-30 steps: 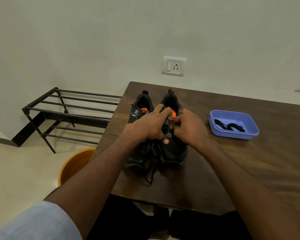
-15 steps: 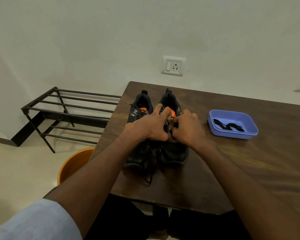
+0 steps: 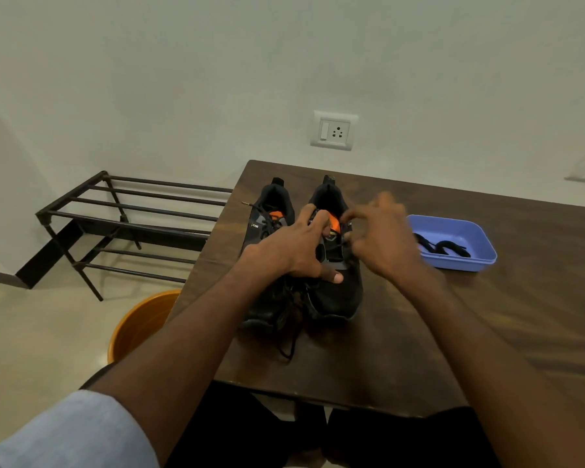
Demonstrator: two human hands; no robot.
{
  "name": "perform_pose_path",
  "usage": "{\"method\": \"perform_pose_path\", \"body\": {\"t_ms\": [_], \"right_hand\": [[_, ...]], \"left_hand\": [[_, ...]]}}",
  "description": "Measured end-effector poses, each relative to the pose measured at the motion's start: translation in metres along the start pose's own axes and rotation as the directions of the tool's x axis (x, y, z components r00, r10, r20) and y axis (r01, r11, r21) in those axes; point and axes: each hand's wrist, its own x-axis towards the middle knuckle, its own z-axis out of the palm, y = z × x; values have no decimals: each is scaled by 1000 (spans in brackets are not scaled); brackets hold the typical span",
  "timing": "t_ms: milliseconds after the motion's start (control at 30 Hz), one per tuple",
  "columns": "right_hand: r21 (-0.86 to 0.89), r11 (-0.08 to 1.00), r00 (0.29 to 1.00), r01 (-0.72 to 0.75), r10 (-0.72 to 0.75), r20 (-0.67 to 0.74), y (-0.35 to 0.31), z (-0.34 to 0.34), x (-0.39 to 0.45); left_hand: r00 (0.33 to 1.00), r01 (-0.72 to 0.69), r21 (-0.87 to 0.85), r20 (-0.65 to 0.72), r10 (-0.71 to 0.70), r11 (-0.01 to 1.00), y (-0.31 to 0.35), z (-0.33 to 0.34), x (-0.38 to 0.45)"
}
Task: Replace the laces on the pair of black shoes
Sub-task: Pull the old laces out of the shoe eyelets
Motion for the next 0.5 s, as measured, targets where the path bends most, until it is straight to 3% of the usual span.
{"method": "perform_pose_path", "body": {"t_ms": [100,167,233,300,333,400,500], "right_hand": [[14,997,978,72,-73,195,-14,14,5],[102,995,978,11,-32,206,-10,16,9],[168,973,985,-156,141,98,1,5,13],[200,928,930,-315,344,-132,18,-11,15],[165,924,897,-345,376,-231,27,-17,14],[72,947,913,-314,321,-253,35,-20,9],[60,991,992,-123,124,-3,20,-9,3]], "left_hand": [[1000,-4,5,-6,4,1000,-1,3,1],[1000,-3,0,-1,3,1000,-1,2,1],[1000,-5,-16,3,5,1000,-1,1,1],[1000,-5,-29,9,6,1000,-2,-1,1],[1000,-4,-29,11,5,1000,-2,-1,1],[1000,0,-24,10,0,1000,-2,0,1],[1000,-2,-10,-1,2,1000,-1,1,0]]}}
